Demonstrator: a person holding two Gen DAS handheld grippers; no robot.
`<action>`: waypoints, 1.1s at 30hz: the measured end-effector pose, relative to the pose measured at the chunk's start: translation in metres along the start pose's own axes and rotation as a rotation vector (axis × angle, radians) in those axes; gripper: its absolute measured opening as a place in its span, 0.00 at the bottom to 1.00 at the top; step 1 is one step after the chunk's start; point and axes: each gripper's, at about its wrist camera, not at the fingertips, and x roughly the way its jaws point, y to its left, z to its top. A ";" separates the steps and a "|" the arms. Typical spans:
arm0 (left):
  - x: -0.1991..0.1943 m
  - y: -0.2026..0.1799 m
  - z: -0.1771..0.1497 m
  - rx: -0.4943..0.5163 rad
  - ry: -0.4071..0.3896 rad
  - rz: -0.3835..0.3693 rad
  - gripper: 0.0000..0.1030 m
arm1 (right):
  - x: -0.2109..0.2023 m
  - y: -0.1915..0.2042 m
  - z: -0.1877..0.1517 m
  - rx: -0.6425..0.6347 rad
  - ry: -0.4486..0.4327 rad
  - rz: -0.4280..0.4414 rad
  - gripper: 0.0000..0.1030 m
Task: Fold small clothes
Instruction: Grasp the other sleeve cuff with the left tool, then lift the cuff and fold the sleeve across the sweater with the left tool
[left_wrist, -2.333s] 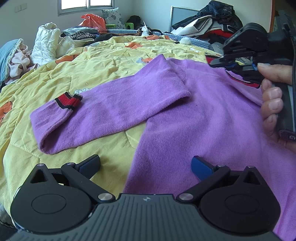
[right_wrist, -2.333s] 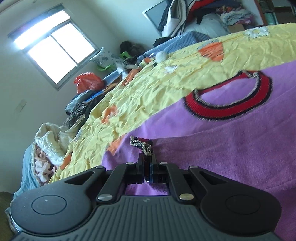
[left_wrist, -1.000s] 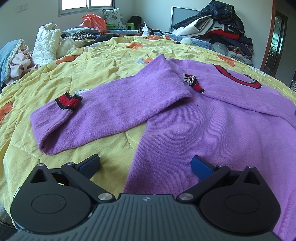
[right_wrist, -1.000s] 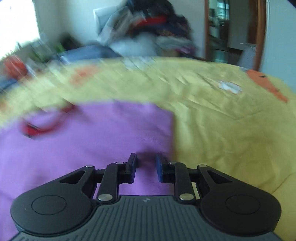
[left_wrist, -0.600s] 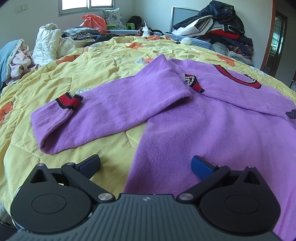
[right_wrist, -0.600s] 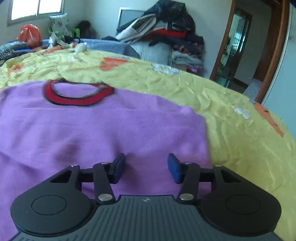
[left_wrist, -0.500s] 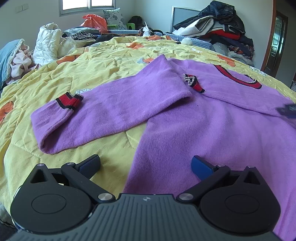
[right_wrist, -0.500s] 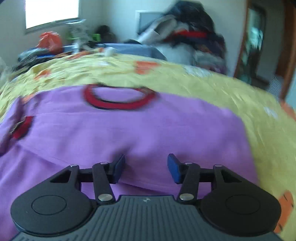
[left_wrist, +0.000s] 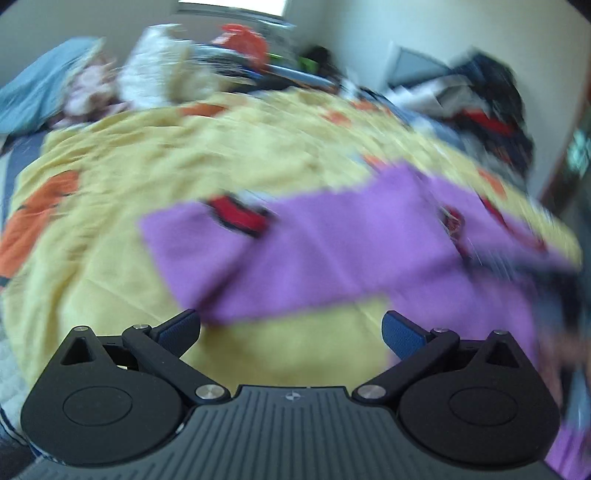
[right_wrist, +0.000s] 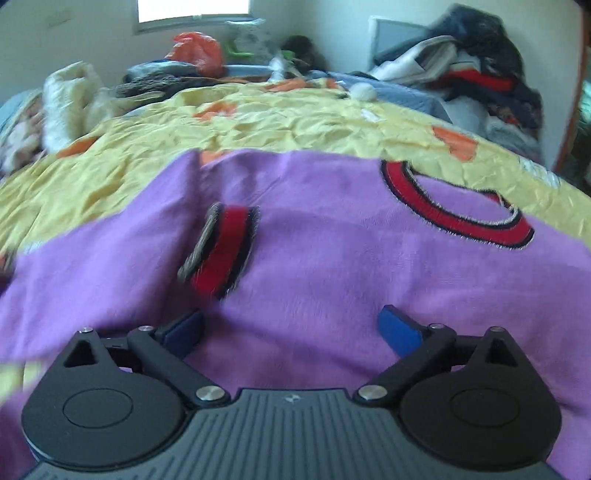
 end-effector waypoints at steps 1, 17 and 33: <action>0.001 0.013 0.008 -0.041 -0.013 -0.012 1.00 | -0.006 -0.002 -0.005 -0.004 0.002 0.013 1.00; 0.074 -0.027 0.045 0.325 -0.033 0.299 0.88 | -0.152 -0.067 -0.130 0.444 -0.142 0.050 1.00; 0.018 0.135 0.044 -0.433 -0.115 -0.119 0.04 | -0.156 -0.082 -0.142 0.541 -0.201 0.079 1.00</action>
